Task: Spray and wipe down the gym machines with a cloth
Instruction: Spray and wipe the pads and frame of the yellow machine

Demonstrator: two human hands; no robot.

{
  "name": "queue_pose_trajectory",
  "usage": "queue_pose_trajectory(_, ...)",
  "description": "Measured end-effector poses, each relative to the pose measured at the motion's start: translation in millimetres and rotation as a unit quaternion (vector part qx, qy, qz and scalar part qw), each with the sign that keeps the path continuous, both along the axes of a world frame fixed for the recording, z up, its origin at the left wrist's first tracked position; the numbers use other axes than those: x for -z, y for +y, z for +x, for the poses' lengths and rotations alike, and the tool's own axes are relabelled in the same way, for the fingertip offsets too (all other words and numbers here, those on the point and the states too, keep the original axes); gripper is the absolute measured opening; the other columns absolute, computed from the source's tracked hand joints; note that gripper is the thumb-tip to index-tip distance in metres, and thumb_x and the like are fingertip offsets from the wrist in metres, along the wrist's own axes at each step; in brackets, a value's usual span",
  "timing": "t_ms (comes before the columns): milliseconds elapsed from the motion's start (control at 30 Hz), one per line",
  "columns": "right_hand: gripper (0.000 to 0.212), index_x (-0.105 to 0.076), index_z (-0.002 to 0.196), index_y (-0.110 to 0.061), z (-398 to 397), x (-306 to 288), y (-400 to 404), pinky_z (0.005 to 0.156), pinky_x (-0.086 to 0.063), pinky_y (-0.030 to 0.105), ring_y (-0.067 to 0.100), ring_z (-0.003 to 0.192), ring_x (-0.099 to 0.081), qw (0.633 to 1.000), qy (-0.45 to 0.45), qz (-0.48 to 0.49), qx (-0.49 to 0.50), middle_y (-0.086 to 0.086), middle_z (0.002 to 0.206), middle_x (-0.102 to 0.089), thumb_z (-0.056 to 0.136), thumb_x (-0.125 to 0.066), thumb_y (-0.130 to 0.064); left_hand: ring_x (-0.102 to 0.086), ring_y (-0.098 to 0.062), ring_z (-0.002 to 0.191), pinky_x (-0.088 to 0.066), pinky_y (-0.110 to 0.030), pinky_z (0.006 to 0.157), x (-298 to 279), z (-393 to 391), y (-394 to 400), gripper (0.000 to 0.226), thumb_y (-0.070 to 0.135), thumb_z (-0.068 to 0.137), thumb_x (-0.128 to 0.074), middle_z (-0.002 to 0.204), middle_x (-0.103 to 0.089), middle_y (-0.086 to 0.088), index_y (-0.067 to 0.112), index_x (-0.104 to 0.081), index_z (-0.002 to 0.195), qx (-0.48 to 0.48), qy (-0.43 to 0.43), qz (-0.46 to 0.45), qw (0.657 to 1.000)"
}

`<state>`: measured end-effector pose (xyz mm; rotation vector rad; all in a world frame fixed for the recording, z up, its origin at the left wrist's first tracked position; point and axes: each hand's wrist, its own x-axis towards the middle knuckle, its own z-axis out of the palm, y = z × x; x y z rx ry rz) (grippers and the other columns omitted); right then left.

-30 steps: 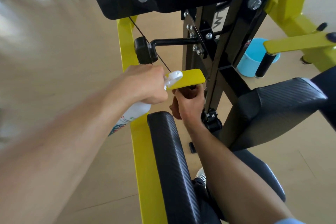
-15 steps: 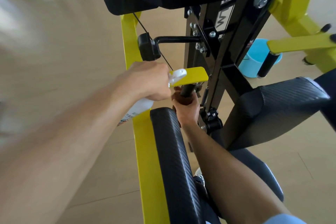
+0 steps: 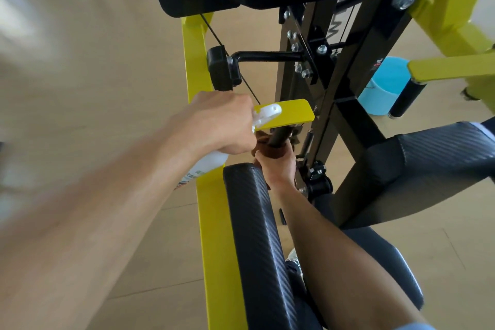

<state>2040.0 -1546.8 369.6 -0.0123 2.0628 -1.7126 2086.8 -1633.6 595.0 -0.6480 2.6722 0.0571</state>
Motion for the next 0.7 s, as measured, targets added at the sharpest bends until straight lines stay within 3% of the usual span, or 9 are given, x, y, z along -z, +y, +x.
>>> queue_pose_trajectory(100, 0.039, -0.061, 0.102, -0.030, -8.7, -18.5, 0.5, 0.067, -0.042, 0.004, -0.016, 0.073, -0.061, 0.999, 0.038, -0.014, 0.035, -0.019, 0.088, -0.067, 0.079, -0.085, -0.009, -0.050, -0.024, 0.075, -0.038, -0.034, 0.069, -1.1, 1.4, 1.3, 0.019, 0.023, 0.088, -0.060, 0.077, -0.045, 0.001, 0.020, -0.043, 0.095, 0.001, -0.004, 0.006, 1.000)
queue_pose_trajectory(200, 0.041, -0.063, 0.107, -0.019, -23.3, -44.5, 2.5, 0.061, -0.057, 0.025, 0.011, 0.071, -0.073, 0.988, 0.069, -0.091, 0.102, 0.007, 0.091, -0.073, 0.074, -0.085, -0.007, -0.044, -0.018, 0.065, -0.036, -0.033, 0.067, 0.1, -1.0, -1.2, 0.018, 0.023, 0.088, -0.060, 0.077, -0.046, 0.001, 0.021, -0.042, 0.092, 0.001, 0.004, 0.005, 1.000)
queue_pose_trajectory(233, 0.043, -0.062, 0.110, -0.014, -25.1, -48.2, 3.1, 0.057, -0.057, 0.026, 0.011, 0.067, -0.072, 0.986, 0.082, -0.103, 0.106, 0.008, 0.089, -0.072, 0.074, -0.083, -0.004, -0.043, -0.017, 0.064, -0.036, -0.033, 0.066, 1.0, 0.0, -1.4, 0.018, 0.023, 0.088, -0.059, 0.077, -0.046, 0.001, 0.021, -0.041, 0.090, 0.001, 0.003, 0.007, 1.000)
queue_pose_trajectory(333, 0.042, -0.057, 0.112, -0.006, -25.4, -41.4, 2.0, 0.049, -0.049, 0.014, -0.002, 0.053, -0.064, 0.983, 0.102, -0.098, 0.120, -0.009, 0.071, -0.068, 0.079, -0.078, 0.010, -0.042, -0.017, 0.063, -0.036, -0.034, 0.067, 3.2, -1.3, -1.9, 0.026, 0.023, 0.088, -0.059, 0.077, -0.047, 0.000, 0.022, -0.035, 0.078, 0.000, 0.005, 0.004, 1.000)
queue_pose_trajectory(467, 0.043, -0.057, 0.116, -0.016, -11.4, -18.0, -2.7, 0.061, -0.042, -0.001, -0.023, 0.063, -0.057, 0.996, 0.048, -0.024, 0.074, -0.022, 0.083, -0.056, 0.083, -0.083, -0.004, -0.040, -0.016, 0.062, -0.036, -0.035, 0.067, 6.3, -2.1, -1.6, 0.030, 0.022, 0.088, -0.059, 0.078, -0.045, -0.001, 0.022, -0.033, 0.074, -0.008, 0.001, -0.006, 1.000)
queue_pose_trajectory(533, 0.045, -0.061, 0.117, -0.024, 1.1, -14.9, -3.1, 0.082, -0.056, 0.021, -0.011, 0.075, -0.062, 0.999, 0.026, 0.004, 0.047, -0.019, 0.087, -0.061, 0.081, -0.086, -0.015, -0.040, -0.017, 0.062, -0.036, -0.035, 0.067, 5.7, -1.9, -0.6, 0.030, 0.022, 0.088, -0.060, 0.078, -0.046, -0.001, 0.022, -0.033, 0.074, -0.011, 0.001, -0.006, 1.000)
queue_pose_trajectory(600, 0.043, -0.063, 0.114, -0.024, 5.6, -20.6, -3.0, 0.093, -0.057, 0.043, 0.008, 0.087, -0.066, 0.999, 0.021, 0.011, 0.045, -0.011, 0.094, -0.069, 0.078, -0.087, -0.018, -0.041, -0.016, 0.062, -0.036, -0.034, 0.065, 5.1, -1.3, -0.7, 0.031, 0.023, 0.088, -0.060, 0.077, -0.046, -0.001, 0.023, -0.032, 0.074, -0.010, 0.002, -0.007, 1.000)
queue_pose_trajectory(633, 0.042, -0.063, 0.113, -0.022, 2.9, -28.3, -3.3, 0.091, -0.058, 0.043, 0.012, 0.086, -0.067, 0.998, 0.015, -0.001, 0.054, -0.008, 0.094, -0.070, 0.079, -0.086, -0.015, -0.042, -0.017, 0.062, -0.035, -0.033, 0.063, 4.5, -0.7, -0.2, 0.031, 0.023, 0.089, -0.060, 0.077, -0.047, -0.001, 0.022, -0.033, 0.074, -0.010, -0.001, -0.007, 1.000)
queue_pose_trajectory(700, 0.039, -0.060, 0.113, -0.013, -9.5, -48.4, -1.8, 0.063, -0.060, 0.033, 0.009, 0.064, -0.067, 0.993, 0.010, -0.067, 0.094, -0.004, 0.082, -0.069, 0.082, -0.082, -0.003, -0.043, -0.017, 0.062, -0.033, -0.032, 0.059, 3.6, -0.3, 1.5, 0.030, 0.022, 0.089, -0.060, 0.077, -0.049, -0.001, 0.022, -0.034, 0.074, -0.010, -0.004, -0.002, 1.000)
